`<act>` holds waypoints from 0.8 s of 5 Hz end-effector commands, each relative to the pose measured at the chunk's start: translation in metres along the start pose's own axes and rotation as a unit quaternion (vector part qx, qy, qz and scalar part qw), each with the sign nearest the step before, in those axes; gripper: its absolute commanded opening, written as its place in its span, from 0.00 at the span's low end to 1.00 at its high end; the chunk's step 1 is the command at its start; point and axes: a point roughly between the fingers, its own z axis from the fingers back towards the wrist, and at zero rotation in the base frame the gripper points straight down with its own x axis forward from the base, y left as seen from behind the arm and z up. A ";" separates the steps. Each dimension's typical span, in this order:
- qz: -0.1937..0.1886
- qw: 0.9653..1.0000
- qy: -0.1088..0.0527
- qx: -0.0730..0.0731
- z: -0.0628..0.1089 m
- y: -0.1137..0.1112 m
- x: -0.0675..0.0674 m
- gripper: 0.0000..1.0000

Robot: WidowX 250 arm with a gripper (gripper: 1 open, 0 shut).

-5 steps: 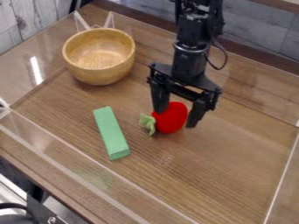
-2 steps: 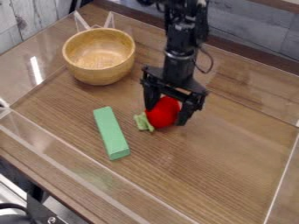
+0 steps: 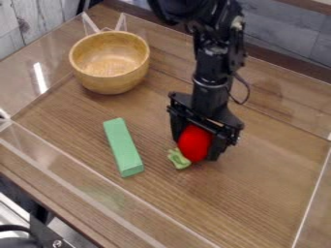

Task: Move the red fruit to the left

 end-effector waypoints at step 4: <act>0.041 0.999 -0.036 0.005 0.028 0.022 0.000 0.00</act>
